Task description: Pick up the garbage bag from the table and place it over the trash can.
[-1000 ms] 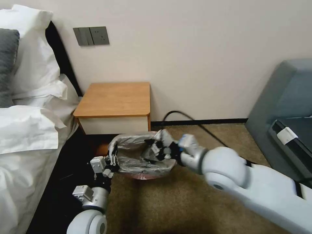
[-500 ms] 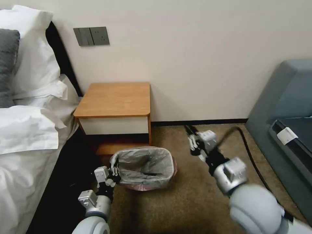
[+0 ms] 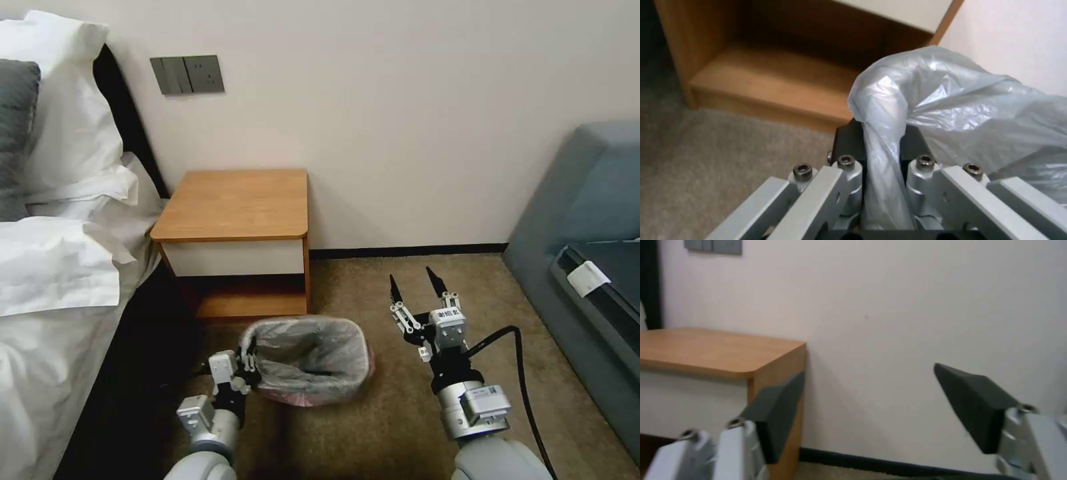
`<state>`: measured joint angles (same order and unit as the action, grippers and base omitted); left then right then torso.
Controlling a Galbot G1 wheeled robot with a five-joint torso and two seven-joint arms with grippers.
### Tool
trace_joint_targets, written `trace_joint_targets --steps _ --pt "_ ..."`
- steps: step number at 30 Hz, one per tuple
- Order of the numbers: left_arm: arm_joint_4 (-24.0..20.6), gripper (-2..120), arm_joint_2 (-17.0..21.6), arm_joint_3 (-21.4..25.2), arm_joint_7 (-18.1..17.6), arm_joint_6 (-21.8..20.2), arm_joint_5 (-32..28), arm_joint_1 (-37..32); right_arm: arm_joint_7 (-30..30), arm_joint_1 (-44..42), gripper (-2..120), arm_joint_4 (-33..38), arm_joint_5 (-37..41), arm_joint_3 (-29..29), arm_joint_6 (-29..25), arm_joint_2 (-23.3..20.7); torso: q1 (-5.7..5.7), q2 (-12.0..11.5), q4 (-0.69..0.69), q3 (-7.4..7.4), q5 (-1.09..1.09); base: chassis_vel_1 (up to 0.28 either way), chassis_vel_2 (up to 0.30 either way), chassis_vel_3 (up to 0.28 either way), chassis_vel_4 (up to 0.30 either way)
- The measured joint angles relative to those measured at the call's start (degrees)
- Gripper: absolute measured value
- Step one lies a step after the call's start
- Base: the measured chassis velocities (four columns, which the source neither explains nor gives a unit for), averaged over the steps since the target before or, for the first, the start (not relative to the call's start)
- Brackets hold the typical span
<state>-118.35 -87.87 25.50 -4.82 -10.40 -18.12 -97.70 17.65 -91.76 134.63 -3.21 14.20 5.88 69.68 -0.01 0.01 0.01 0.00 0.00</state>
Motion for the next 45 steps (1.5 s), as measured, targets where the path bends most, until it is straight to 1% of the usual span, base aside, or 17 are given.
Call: trace_joint_targets --steps 1,4,7,12,22,27,28,29,32,33,36,38,41,42,43,44,45 --pt "0.00 9 0.00 0.00 0.00 0.00 0.00 0.00 0.00 0.00 80 0.00 0.00 0.00 0.00 0.00 0.00 0.00 0.00 0.00 0.00 0.000 0.000 0.000 0.000" --pt "0.68 9 0.42 -0.66 -0.44 0.07 0.74 -0.46 0.82 -0.25 96 -0.02 0.38 1.06 -0.36 0.89 0.00 0.00 0.00 0.00 0.01 0.000 0.000 0.000 0.000" --pt "0.75 9 0.50 -1.07 -0.67 0.05 0.73 -0.57 1.03 -0.63 99 -0.05 0.43 1.47 -0.76 0.92 0.00 0.00 0.00 0.00 0.00 0.000 0.000 0.000 0.000" --pt "1.40 9 0.65 -2.45 -1.09 -0.48 0.32 -0.68 1.28 -1.06 100 -0.06 0.58 2.17 -1.36 0.94 0.00 0.00 -0.01 0.00 0.00 0.000 0.000 0.000 0.000" --pt "2.76 9 0.82 -2.76 -2.34 -0.71 0.14 -0.34 1.51 -1.45 100 -0.17 0.60 2.10 -1.61 1.92 0.00 -0.01 -0.01 0.00 0.01 0.000 0.000 0.000 0.000" --pt "2.89 9 0.98 -2.66 -2.18 -0.80 0.79 -0.17 1.53 -1.54 100 -0.24 0.63 1.89 -1.61 2.17 0.01 -0.01 -0.01 0.00 0.01 0.000 0.000 0.000 0.000" --pt "2.90 12 1.02 -2.63 -2.05 -0.70 1.40 -0.13 1.53 -1.59 100 -0.26 0.65 1.84 -1.61 2.21 0.00 -0.01 -0.01 0.00 0.00 0.000 0.000 0.000 0.000" --pt "2.90 12 1.02 -2.63 -2.05 -0.70 1.40 -0.13 1.53 -1.59 100 -0.26 0.65 1.84 -1.61 2.21 0.00 -0.01 -0.01 0.00 0.00 0.000 0.000 0.000 0.000" --pt "2.90 23 0.99 -2.47 -1.41 -0.28 2.57 0.27 1.55 -1.69 100 -0.42 0.66 1.72 -1.62 2.32 0.00 -0.01 -0.01 0.00 -0.01 0.000 0.000 0.000 0.000" --pt "2.90 23 0.99 -2.47 -1.41 -0.28 2.57 0.27 1.55 -1.69 100 -0.42 0.66 1.72 -1.62 2.32 0.00 -0.01 -0.01 0.00 -0.01 0.000 0.000 0.000 0.000" --pt "2.86 40 0.91 -2.14 -1.15 0.14 4.37 0.56 1.60 -1.86 100 -0.45 0.69 1.56 -1.68 2.45 0.01 -0.01 -0.01 0.00 0.00 0.000 0.000 0.000 0.000" --pt "2.84 43 0.93 -2.06 -1.13 0.20 4.89 0.58 1.62 -1.90 100 -0.45 0.71 1.52 -1.69 2.45 0.01 -0.01 -0.01 0.01 -0.01 0.000 0.000 0.000 0.000" --pt "2.86 58 1.00 -1.53 -0.64 0.67 6.75 0.56 1.82 -1.96 100 -0.45 0.78 1.49 -1.69 2.45 0.01 -0.01 -0.01 0.00 0.00 0.000 0.000 0.000 0.000" --pt "2.86 58 1.00 -1.53 -0.64 0.67 6.75 0.56 1.82 -1.96 100 -0.45 0.78 1.49 -1.69 2.45 0.01 -0.01 -0.01 0.00 0.00 0.000 0.000 0.000 0.000" --pt "2.86 62 1.01 -1.30 -0.29 0.82 7.37 0.54 1.87 -2.03 100 -0.44 0.80 1.47 -1.68 2.46 0.01 -0.01 -0.01 0.00 -0.01 0.000 0.000 0.000 0.000" --pt "2.87 68 1.01 -1.03 0.00 1.15 8.22 0.54 1.98 -2.12 100 -0.38 0.81 1.46 -1.66 2.50 0.01 -0.01 -0.01 0.00 0.00 0.000 0.000 0.000 0.000" --pt "2.87 68 1.01 -1.03 0.00 1.15 8.22 0.54 1.98 -2.12 100 -0.38 0.81 1.46 -1.66 2.50 0.01 -0.01 -0.01 0.00 0.00 0.000 0.000 0.000 0.000"
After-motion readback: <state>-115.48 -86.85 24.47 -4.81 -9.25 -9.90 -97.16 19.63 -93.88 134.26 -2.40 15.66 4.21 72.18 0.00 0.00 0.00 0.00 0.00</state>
